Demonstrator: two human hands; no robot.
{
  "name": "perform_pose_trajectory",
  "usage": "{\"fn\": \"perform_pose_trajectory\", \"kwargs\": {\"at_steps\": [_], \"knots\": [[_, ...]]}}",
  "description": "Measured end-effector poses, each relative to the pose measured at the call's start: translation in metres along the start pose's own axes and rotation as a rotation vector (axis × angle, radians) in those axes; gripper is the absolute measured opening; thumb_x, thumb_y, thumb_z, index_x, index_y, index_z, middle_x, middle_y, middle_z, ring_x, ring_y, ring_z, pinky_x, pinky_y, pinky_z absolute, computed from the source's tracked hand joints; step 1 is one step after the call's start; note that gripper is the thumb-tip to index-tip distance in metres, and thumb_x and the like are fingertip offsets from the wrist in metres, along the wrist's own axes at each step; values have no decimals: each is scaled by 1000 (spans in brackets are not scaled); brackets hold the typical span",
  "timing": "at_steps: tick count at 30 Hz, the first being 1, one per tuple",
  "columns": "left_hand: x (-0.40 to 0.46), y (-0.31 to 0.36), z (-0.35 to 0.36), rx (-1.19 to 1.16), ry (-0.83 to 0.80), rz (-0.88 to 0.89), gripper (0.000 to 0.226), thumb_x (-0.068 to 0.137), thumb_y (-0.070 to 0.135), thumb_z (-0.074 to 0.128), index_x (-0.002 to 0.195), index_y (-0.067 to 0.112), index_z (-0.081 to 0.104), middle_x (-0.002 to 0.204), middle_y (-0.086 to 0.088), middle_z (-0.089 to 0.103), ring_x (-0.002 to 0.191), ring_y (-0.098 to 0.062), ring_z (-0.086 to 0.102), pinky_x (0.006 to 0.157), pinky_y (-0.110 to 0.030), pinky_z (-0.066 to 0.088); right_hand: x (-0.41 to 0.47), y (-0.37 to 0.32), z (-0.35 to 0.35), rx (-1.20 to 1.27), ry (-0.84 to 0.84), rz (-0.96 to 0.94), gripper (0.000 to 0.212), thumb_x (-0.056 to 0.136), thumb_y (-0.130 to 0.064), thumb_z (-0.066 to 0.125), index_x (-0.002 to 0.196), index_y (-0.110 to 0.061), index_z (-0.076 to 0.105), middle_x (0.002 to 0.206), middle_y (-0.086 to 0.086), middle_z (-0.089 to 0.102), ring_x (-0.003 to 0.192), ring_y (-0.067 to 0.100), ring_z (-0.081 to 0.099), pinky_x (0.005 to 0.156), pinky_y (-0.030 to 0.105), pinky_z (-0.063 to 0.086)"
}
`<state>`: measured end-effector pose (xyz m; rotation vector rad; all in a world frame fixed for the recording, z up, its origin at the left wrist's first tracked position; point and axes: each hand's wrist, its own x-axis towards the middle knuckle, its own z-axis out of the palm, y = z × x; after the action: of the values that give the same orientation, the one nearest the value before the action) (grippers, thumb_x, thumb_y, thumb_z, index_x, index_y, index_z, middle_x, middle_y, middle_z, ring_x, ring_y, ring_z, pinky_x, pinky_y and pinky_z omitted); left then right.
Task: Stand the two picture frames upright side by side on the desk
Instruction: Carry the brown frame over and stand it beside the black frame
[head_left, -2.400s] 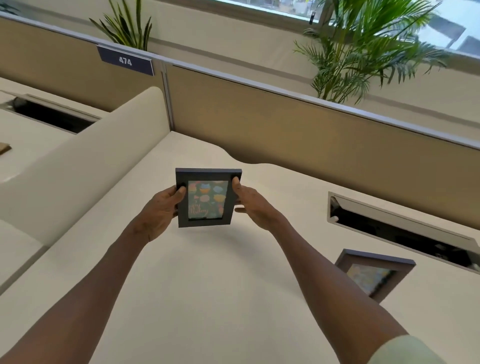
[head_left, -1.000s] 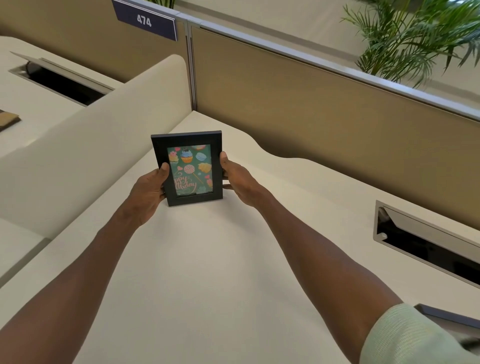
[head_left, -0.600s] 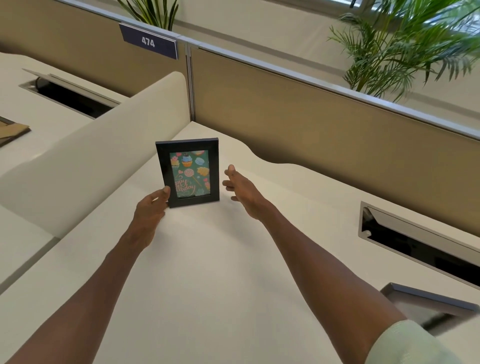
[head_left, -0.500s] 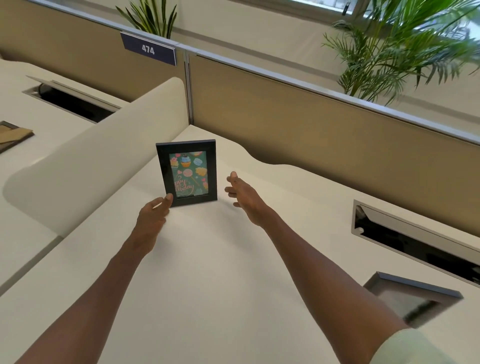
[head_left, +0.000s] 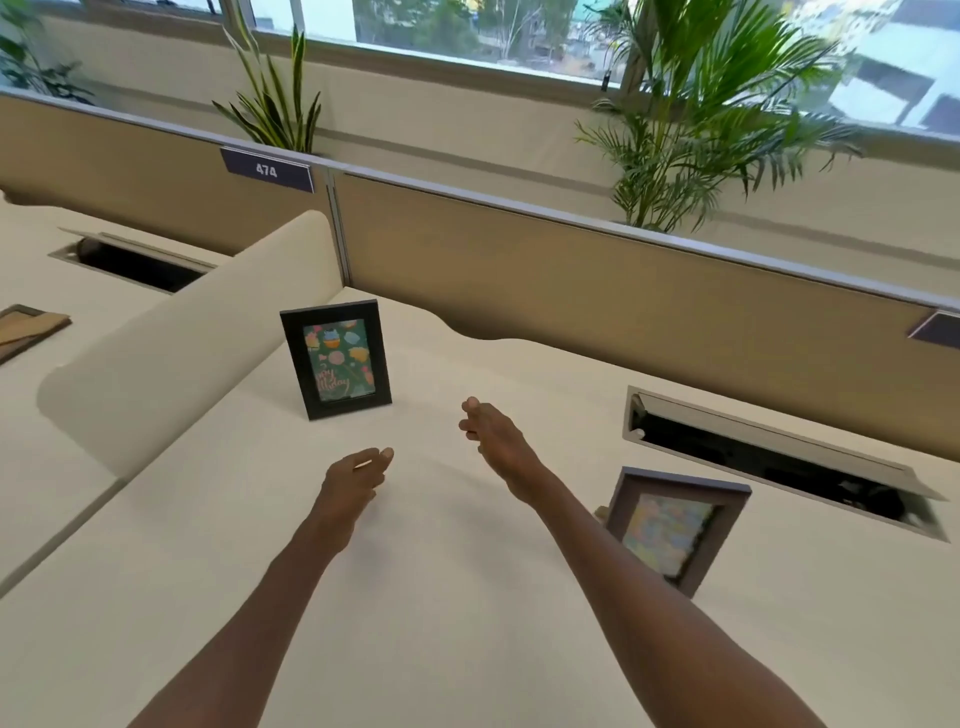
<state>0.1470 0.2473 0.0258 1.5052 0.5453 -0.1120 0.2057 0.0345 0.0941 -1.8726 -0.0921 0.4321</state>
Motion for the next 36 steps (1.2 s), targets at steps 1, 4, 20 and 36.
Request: {"fn": "perform_pose_trajectory", "kwargs": {"at_steps": [1,4,20,36], "knots": [[-9,2,12,4,-38,7,30,85,39,72,108,21,69,107,-1,65,101,-21,60,91,-36,44,-9,1,-7,-5,23,-21,51,99,-57,34,117,-16,57,121,5,62,115,22,55,101,40,41],[-27,5,44,15,-104,26,18,86,37,71,99,24,70,103,-2,67,98,-21,60,95,-38,46,-27,4,-26,-52,91,-91,44,101,-50,38,111,-13,60,112,6,65,107,23,58,94,39,44],[-91,6,198,199,-371,115,43,87,31,72,126,14,62,119,3,67,107,-3,61,81,-22,47,-121,10,-168,-727,370,-224,37,98,-38,49,106,-8,69,106,8,72,101,24,63,87,42,51],[-102,-15,247,305,-471,133,56,97,54,45,108,2,63,115,-10,71,106,-21,63,92,-38,44,-150,101,-242,-166,207,77,56,93,-63,42,127,-19,50,120,4,66,100,14,63,71,25,51]]}}
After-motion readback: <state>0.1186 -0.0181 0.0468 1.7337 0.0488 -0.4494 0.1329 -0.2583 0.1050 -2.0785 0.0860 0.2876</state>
